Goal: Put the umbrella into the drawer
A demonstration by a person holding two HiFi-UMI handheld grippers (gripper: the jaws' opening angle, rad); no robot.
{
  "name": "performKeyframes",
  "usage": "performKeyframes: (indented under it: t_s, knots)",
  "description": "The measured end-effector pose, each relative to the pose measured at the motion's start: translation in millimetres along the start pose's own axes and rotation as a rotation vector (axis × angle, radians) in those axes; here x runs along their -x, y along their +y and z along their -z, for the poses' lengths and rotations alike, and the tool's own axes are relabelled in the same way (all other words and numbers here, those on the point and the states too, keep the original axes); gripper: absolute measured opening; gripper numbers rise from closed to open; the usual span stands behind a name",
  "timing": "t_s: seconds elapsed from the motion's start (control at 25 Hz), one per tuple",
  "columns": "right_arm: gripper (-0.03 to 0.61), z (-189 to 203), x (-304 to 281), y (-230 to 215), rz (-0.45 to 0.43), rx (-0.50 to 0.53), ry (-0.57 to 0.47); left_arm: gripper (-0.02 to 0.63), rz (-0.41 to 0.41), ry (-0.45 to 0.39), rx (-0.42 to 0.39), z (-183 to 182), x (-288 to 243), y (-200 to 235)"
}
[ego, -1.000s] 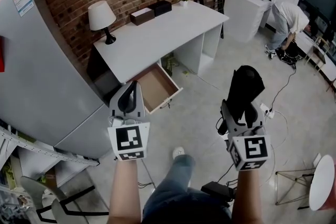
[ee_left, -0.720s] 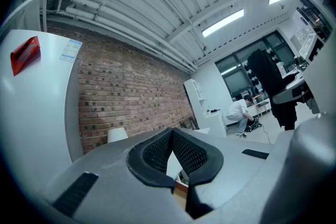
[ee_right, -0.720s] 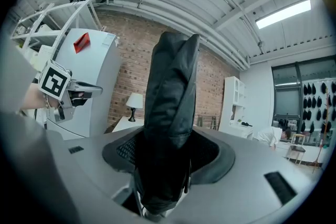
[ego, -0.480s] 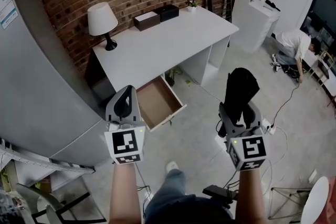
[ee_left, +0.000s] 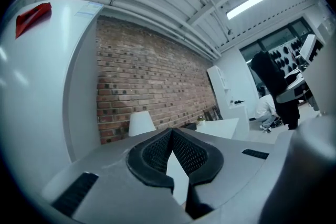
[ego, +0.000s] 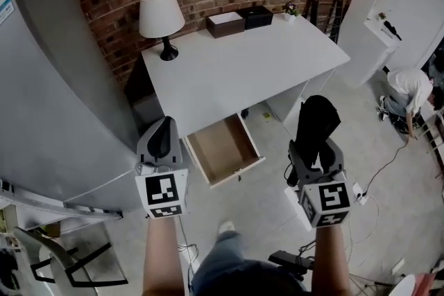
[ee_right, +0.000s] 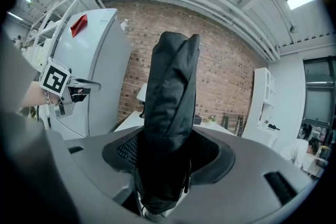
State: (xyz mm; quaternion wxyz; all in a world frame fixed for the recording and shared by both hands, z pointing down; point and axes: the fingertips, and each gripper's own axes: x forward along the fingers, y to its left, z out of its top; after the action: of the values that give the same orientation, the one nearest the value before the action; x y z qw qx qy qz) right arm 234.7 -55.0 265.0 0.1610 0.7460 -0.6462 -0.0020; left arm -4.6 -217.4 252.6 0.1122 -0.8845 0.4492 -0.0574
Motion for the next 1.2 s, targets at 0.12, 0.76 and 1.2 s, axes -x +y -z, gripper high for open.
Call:
performKeyframes:
  t_s: [0.12,0.76,1.2]
  knots:
    - [0.233,-1.1,-31.3,18.0,-0.053,-0.004,0.007,0.002,-0.038,0.033,0.006,18.4,-6.1,23.0]
    - [0.233,24.0,-101.6,74.7,-0.256,0.014,0.035,0.0,-0.084,0.13,0.025,70.0,-5.6,31.7]
    - [0.233,85.3,-153.3,95.9,-0.455,0.11,0.109,0.001,-0.119,0.244,0.057,113.1,-25.1,10.5]
